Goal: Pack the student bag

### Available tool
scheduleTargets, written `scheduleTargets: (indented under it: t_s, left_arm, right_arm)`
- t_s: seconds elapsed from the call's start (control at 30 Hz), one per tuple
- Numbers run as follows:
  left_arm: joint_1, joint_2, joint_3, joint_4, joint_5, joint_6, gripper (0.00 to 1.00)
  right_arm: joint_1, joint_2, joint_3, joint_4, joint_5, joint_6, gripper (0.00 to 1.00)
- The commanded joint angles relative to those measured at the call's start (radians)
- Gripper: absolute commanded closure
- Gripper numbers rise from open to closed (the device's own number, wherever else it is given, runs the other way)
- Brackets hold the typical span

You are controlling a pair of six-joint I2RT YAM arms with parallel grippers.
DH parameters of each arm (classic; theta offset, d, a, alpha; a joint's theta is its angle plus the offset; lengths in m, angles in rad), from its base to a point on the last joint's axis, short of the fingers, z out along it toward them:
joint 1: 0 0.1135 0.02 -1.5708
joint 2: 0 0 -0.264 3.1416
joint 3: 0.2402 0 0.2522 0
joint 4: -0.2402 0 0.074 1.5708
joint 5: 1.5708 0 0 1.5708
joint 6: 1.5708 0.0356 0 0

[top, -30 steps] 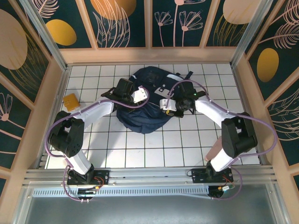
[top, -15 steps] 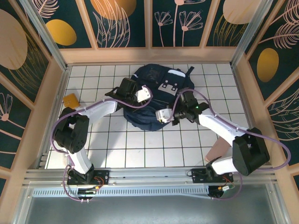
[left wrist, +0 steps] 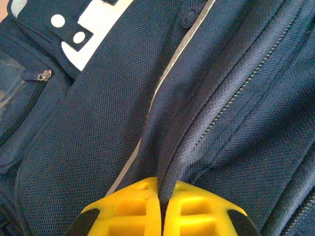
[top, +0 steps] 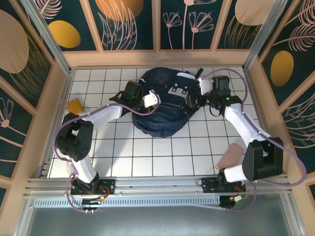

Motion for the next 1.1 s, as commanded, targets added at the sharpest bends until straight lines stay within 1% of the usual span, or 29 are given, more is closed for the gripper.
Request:
scheduleTargets:
  t_s: [0.0, 0.03, 0.13, 0.23, 0.3, 0.47, 0.53, 0.63, 0.7, 0.77, 0.8, 0.87, 0.9, 0.97, 1.07]
  left_arm:
    - [0.000, -0.040, 0.038, 0.015, 0.083, 0.011, 1.00]
    - [0.000, -0.041, 0.039, 0.011, 0.086, 0.011, 1.00]
    - [0.000, -0.041, 0.047, 0.003, 0.100, 0.013, 1.00]
    - [0.000, -0.035, 0.069, -0.018, 0.116, 0.013, 1.00]
    - [0.000, -0.029, 0.085, -0.031, 0.129, 0.007, 1.00]
    - [0.000, -0.021, 0.111, -0.051, 0.149, -0.006, 1.00]
    - [0.000, -0.021, 0.111, -0.054, 0.156, -0.012, 1.00]
    - [0.000, -0.020, 0.103, -0.054, 0.164, -0.013, 1.00]
    - [0.000, -0.018, 0.101, -0.057, 0.167, -0.013, 1.00]
    - [0.000, -0.016, 0.105, -0.058, 0.171, -0.026, 1.00]
    - [0.000, -0.015, 0.108, -0.056, 0.172, -0.037, 1.00]
    - [0.000, -0.013, 0.109, -0.050, 0.164, -0.061, 1.00]
    - [0.000, -0.009, 0.111, -0.048, 0.157, -0.074, 1.00]
    - [0.000, -0.006, 0.115, -0.047, 0.140, -0.102, 1.00]
    - [0.000, -0.007, 0.110, -0.042, 0.134, -0.129, 1.00]
  right_arm:
    - [0.003, 0.020, -0.019, -0.210, -0.058, 0.105, 0.23]
    - [0.003, 0.024, -0.029, -0.215, -0.057, 0.091, 0.23]
    - [0.004, 0.063, -0.037, -0.245, -0.053, 0.007, 0.29]
    - [0.006, 0.101, -0.024, -0.245, -0.021, -0.054, 0.32]
    - [0.012, 0.132, 0.011, -0.259, -0.031, -0.077, 0.34]
    - [0.047, 0.197, 0.041, -0.265, -0.030, -0.128, 0.44]
    - [0.059, 0.204, 0.038, -0.234, 0.014, -0.114, 0.47]
    - [0.065, 0.190, 0.035, -0.184, 0.069, -0.108, 0.59]
    - [0.067, 0.178, 0.035, -0.168, 0.081, -0.120, 0.65]
    - [0.069, 0.171, 0.042, -0.166, 0.078, -0.131, 0.75]
    - [0.069, 0.169, 0.047, -0.174, 0.066, -0.137, 0.84]
    - [0.076, 0.162, 0.053, -0.186, 0.052, -0.144, 0.97]
    - [0.082, 0.156, 0.049, -0.193, 0.042, -0.152, 1.00]
    - [0.104, 0.132, 0.041, -0.213, 0.008, -0.169, 1.00]
    - [0.166, 0.069, 0.003, -0.219, -0.046, -0.207, 1.00]
